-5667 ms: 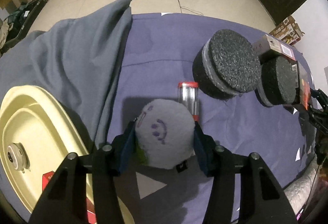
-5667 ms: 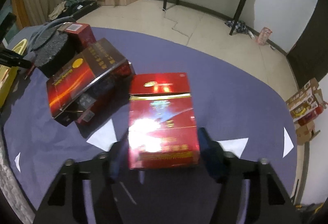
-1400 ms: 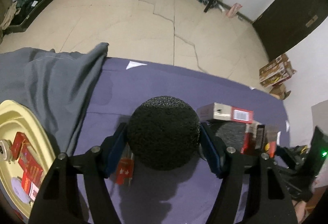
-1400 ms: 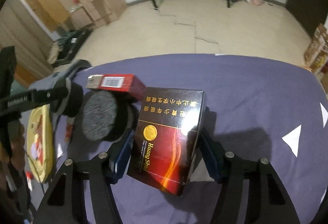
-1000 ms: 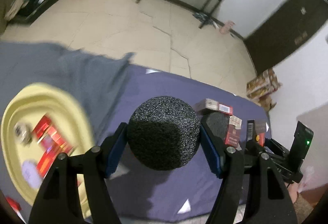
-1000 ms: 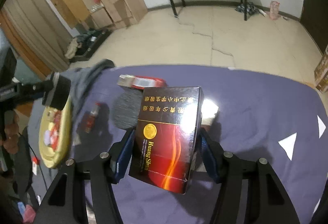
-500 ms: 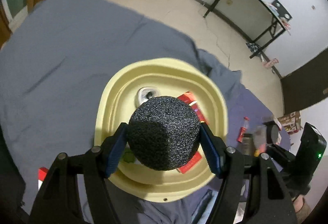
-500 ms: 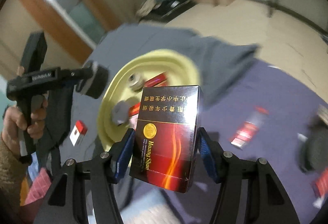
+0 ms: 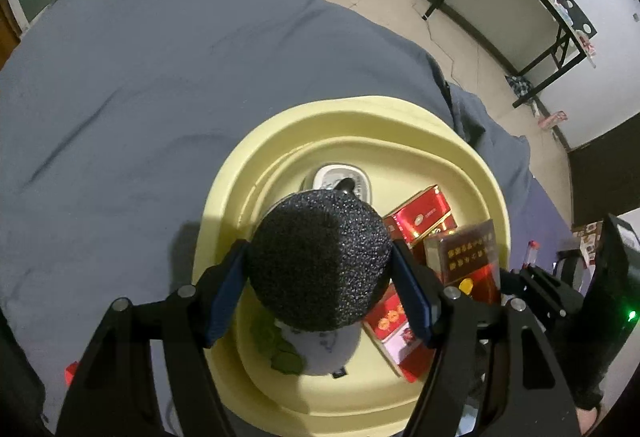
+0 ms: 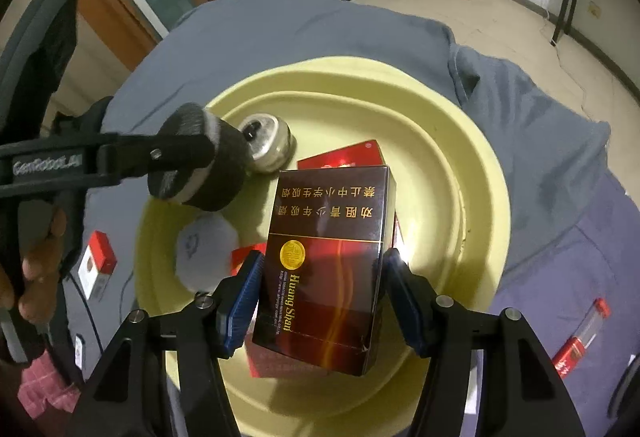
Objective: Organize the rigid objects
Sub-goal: 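Grasp the red-capped glass jar with the left gripper while the right gripper grasps the barcoded red carton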
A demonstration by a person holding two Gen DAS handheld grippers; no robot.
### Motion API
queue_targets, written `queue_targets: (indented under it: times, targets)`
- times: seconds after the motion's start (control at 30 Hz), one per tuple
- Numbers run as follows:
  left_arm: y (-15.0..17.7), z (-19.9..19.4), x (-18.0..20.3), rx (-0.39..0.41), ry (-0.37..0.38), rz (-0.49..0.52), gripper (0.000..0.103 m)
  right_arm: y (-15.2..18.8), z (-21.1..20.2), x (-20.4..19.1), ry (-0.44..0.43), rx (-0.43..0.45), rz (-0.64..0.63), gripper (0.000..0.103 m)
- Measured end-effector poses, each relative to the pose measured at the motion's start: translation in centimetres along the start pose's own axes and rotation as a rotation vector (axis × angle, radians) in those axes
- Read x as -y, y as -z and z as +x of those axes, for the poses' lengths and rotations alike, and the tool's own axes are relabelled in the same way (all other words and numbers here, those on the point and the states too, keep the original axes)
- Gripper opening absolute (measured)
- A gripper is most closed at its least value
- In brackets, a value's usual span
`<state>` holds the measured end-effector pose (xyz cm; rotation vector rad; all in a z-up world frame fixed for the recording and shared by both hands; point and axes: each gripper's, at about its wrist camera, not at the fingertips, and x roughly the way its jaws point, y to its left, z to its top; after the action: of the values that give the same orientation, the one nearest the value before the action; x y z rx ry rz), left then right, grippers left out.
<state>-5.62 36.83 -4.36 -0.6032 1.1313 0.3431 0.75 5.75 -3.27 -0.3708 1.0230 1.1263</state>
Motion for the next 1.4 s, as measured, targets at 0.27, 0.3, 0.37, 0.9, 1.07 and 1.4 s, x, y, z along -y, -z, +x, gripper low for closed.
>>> queue_targets:
  times: [0.27, 0.3, 0.37, 0.9, 1.07, 1.4]
  targets:
    - [0.2, -2.5, -1.4, 0.071, 0.034, -0.022, 0.103, 1.4, -2.4, -1.0, -0.035, 0.104, -0.027, 0.089]
    - [0.2, -3.1, -1.4, 0.077, 0.036, -0.020, 0.103, 1.8, -3.5, -0.8, -0.036, 0.131, -0.025, 0.096]
    - [0.1, -4.2, -0.8, 0.077, 0.046, -0.012, 0.103, 2.6, -6.1, -0.1, -0.033, 0.178, -0.021, 0.100]
    - [2.8, 1.4, 24.4, -0.052, 0.103, 0.464, 0.103, 13.8, -19.3, 26.4, 0.247, 0.195, 0.750, 0.103]
    - [4.3, 5.4, 28.3, -0.094, 0.081, 0.522, 0.103, 12.2, -17.2, 27.1, 0.202, 0.136, 0.791, 0.103]
    - [5.6, 8.9, 28.9, -0.106, 0.074, 0.527, 0.101, 9.8, -16.2, 28.3, 0.356, 0.079, 0.775, 0.103]
